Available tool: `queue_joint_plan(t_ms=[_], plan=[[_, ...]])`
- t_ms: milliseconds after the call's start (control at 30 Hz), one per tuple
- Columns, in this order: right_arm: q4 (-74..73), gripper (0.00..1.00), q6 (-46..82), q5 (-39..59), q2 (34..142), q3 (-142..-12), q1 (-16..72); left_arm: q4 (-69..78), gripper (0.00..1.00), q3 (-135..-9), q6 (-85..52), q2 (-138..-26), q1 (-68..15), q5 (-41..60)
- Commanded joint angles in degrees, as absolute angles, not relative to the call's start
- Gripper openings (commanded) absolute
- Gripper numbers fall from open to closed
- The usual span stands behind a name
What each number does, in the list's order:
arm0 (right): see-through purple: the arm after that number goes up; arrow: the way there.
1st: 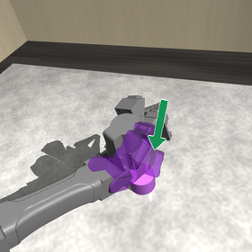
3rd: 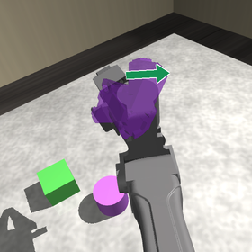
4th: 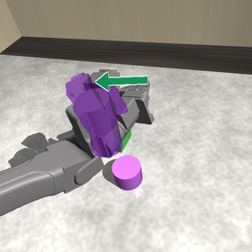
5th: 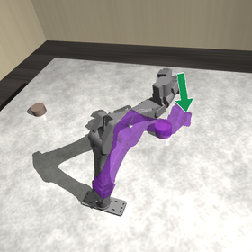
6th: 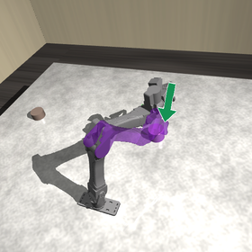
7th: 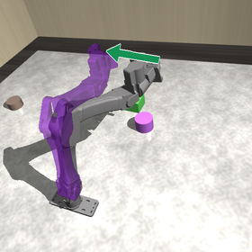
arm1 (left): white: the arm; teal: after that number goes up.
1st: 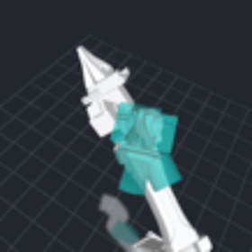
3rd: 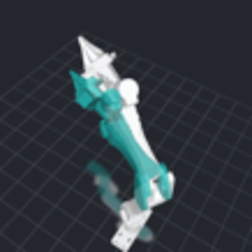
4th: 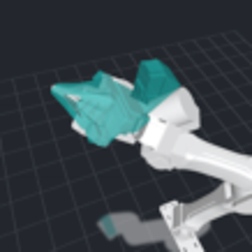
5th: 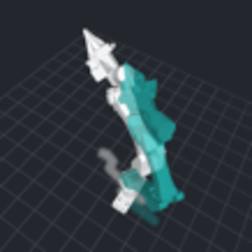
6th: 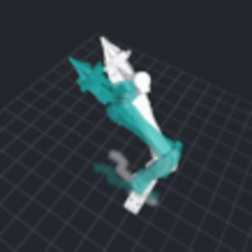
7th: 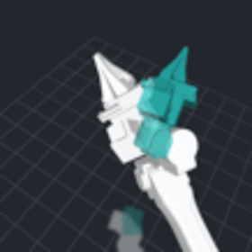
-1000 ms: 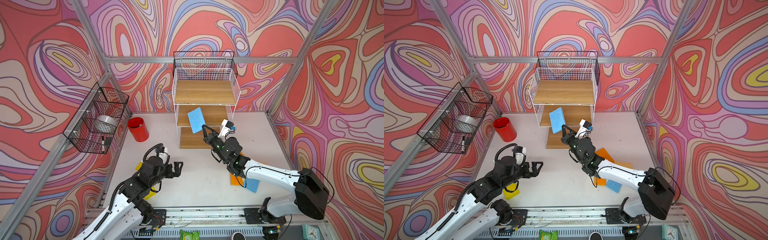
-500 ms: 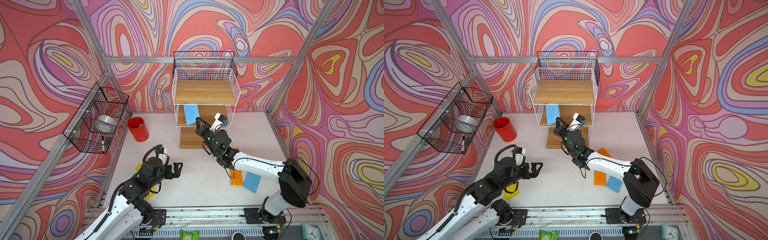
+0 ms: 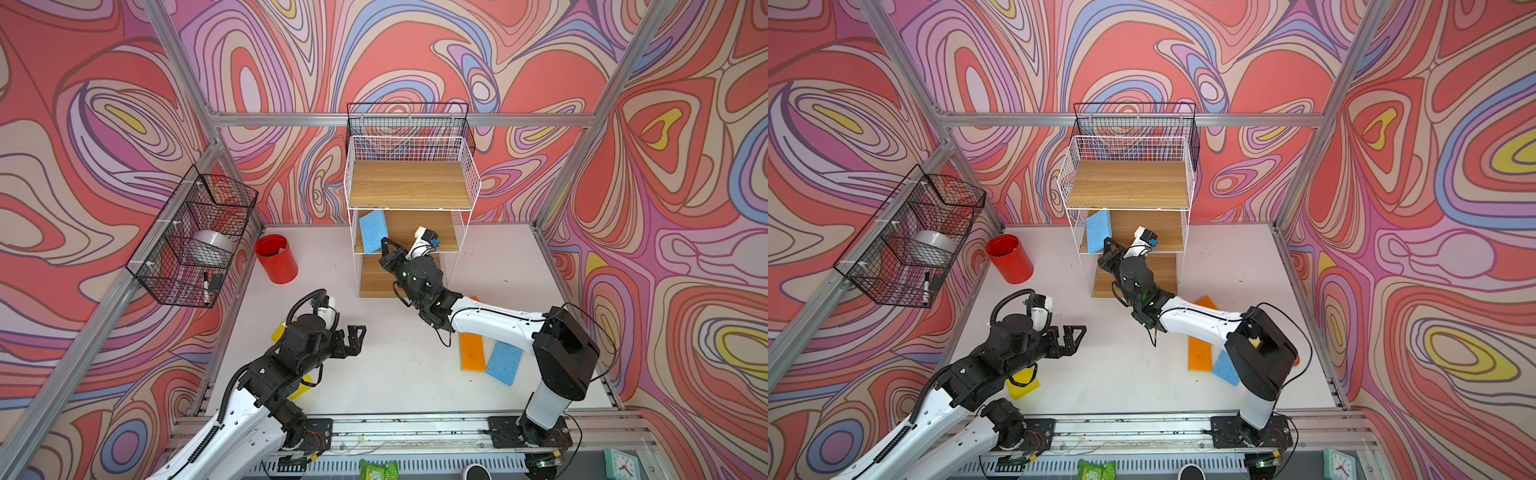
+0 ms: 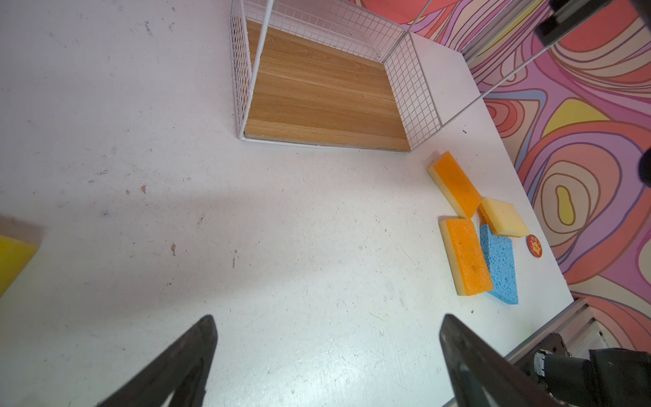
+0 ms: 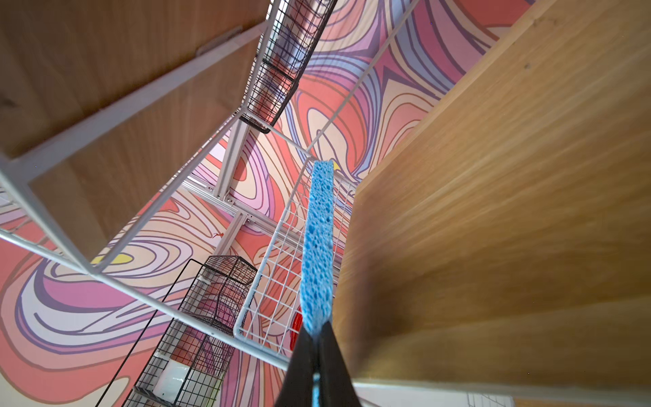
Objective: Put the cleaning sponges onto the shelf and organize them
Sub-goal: 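Carry the blue sponge with the right gripper to the middle shelf tier, then lower the blue sponge onto the middle tier and open the right gripper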
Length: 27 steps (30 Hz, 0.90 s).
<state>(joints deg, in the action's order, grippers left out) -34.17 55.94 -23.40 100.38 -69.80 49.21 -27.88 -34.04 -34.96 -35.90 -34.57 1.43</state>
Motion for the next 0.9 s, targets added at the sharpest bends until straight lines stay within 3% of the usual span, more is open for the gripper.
queue_joint_plan(t_ms=[0, 267, 433, 633, 867], plan=[[-32.8, 0.00, 57.0, -22.3, 101.2, -71.9, 49.4, -28.6, 1.00, -34.0, -35.0, -36.2, -34.7, 1.5], [-31.8, 0.00, 57.2, -20.4, 104.7, -74.4, 49.3, -28.6, 1.00, -34.0, -34.9, -36.2, -34.7, 1.5], [-32.0, 0.20, 57.7, -19.7, 105.1, -74.7, 49.0, -28.4, 1.00, -33.7, -35.0, -36.4, -34.7, 1.7], [-31.6, 0.32, 57.3, -19.0, 105.3, -74.9, 48.8, -28.3, 1.00, -33.5, -34.9, -36.1, -34.7, 1.6], [-31.0, 0.56, 56.2, -17.7, 104.6, -75.0, 48.8, -28.5, 1.00, -33.6, -35.1, -36.1, -34.8, 1.4]])
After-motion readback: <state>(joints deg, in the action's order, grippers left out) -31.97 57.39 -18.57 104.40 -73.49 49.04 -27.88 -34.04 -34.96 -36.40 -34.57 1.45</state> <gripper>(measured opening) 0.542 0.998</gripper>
